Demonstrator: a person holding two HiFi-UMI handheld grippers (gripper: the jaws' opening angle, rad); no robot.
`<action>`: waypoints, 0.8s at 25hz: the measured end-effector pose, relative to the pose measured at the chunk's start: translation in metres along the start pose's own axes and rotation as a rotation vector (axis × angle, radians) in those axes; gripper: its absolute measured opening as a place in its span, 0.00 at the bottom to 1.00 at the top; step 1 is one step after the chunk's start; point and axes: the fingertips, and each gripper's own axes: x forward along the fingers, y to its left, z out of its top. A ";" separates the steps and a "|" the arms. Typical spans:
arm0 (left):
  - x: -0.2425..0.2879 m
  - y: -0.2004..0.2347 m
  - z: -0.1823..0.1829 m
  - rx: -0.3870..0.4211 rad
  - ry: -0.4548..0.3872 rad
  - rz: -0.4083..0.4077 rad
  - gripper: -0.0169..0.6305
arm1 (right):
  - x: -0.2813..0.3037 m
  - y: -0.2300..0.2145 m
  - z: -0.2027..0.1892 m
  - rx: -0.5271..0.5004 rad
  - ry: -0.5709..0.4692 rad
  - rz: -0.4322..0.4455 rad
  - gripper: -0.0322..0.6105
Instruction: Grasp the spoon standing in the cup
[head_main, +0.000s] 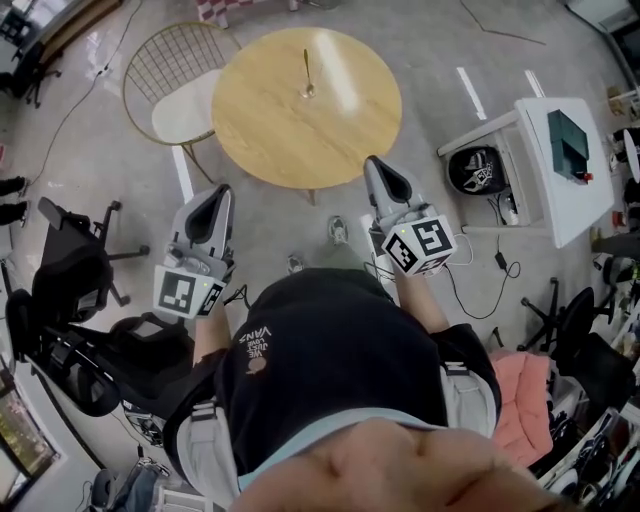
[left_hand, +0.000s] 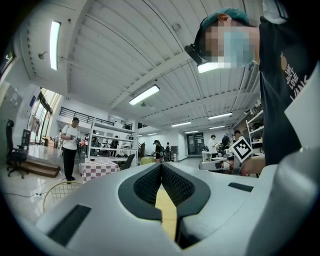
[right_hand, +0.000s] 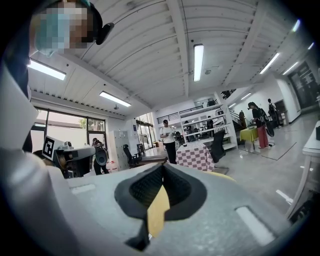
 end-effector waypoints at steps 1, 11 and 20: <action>0.006 0.000 0.000 -0.017 0.009 0.010 0.04 | 0.004 -0.005 0.001 0.000 0.002 0.006 0.05; 0.060 0.006 -0.007 -0.018 -0.005 0.086 0.04 | 0.040 -0.059 0.012 -0.011 0.023 0.082 0.05; 0.116 -0.002 -0.010 -0.044 0.015 0.153 0.04 | 0.073 -0.104 0.019 -0.019 0.040 0.169 0.05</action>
